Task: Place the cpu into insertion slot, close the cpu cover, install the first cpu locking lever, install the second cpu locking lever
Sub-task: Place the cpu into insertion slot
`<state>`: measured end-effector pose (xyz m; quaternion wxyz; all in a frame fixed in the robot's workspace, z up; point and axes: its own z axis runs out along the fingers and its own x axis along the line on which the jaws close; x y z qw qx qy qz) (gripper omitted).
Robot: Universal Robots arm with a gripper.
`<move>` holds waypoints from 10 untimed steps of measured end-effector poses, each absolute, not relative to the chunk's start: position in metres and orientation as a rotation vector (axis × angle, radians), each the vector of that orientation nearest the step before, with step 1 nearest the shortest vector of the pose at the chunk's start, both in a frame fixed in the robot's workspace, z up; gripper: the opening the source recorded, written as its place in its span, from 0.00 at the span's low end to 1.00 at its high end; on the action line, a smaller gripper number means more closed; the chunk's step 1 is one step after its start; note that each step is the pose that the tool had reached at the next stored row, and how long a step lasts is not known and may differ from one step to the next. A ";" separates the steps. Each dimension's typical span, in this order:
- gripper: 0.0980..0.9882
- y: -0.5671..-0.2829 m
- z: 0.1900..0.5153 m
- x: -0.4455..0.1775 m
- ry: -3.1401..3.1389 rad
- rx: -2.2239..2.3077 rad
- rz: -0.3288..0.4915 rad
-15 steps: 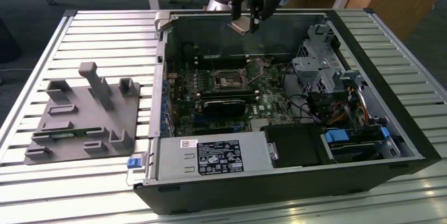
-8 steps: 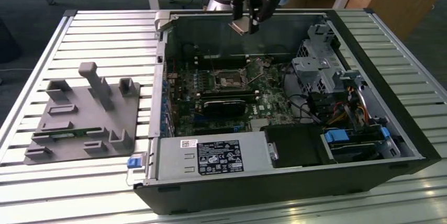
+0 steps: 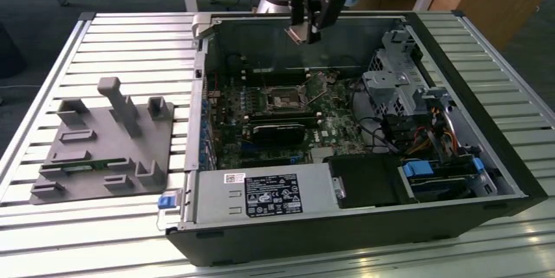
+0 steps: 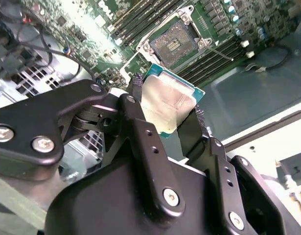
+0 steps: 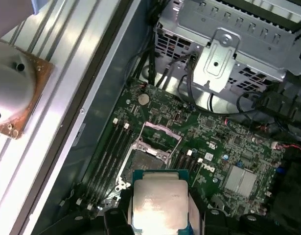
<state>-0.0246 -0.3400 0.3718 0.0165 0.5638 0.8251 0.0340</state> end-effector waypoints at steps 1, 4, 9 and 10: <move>0.49 -0.340 0.372 -0.025 2.549 1.775 0.105; 0.49 -0.340 0.371 -0.025 2.499 1.842 0.104; 0.49 -0.340 0.369 -0.025 2.420 1.941 0.101; 0.49 -0.340 0.369 -0.025 2.403 1.960 0.101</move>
